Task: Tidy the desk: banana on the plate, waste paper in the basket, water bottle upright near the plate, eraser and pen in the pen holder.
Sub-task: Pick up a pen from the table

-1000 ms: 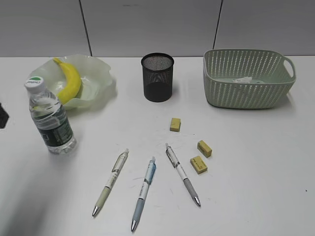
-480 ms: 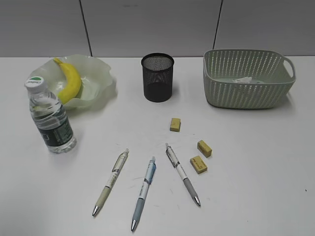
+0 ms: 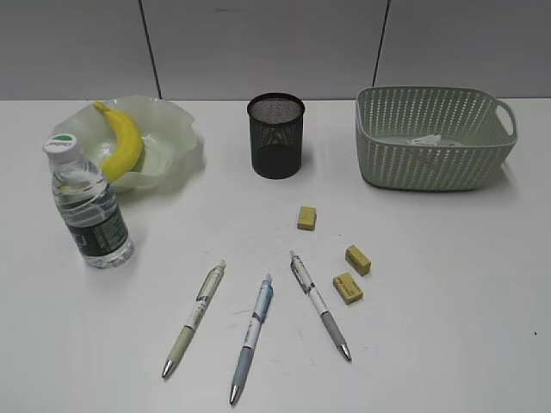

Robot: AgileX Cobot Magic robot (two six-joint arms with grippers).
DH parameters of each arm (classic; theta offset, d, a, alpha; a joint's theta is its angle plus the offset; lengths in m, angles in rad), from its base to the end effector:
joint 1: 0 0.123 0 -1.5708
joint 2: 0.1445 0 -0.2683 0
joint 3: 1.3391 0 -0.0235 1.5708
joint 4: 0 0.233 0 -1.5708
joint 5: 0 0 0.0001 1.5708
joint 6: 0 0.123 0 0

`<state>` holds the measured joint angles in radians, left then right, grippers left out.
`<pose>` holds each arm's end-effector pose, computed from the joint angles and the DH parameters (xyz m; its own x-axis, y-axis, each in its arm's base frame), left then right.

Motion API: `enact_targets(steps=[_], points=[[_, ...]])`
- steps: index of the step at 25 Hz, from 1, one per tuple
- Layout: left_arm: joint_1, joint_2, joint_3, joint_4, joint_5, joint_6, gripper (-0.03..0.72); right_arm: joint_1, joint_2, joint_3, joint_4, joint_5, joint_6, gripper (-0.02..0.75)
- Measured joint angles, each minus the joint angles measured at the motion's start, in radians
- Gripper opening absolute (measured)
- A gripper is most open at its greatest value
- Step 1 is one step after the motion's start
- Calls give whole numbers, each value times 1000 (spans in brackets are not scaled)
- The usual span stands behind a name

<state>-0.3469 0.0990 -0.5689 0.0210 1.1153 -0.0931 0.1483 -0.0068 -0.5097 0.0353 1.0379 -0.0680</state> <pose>0.0283 -0.0078 0.2656 -0.5235 0.1002 -0.8461 0.2820 0.9575 -0.0611 0.0234 0.0073 0.2597 -0.4065 -0.1113 -0.9068 -0.1956 0.9801 -0.0326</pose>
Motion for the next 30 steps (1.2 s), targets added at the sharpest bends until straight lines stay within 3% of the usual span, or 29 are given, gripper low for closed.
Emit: enact_targets(steps=[10,20,25,30], points=[[0,-106,21,-15,-34,76,586,0,82,-41,46,-41,-106,551],[0,-106,29,-9,-53,85,585,7,699,-293,189,-70,-242,551],[0,-106,29,-9,-54,85,582,84,980,-436,200,-79,-242,551],[0,-106,29,-9,-54,85,582,222,1234,-555,140,-77,-180,551]])
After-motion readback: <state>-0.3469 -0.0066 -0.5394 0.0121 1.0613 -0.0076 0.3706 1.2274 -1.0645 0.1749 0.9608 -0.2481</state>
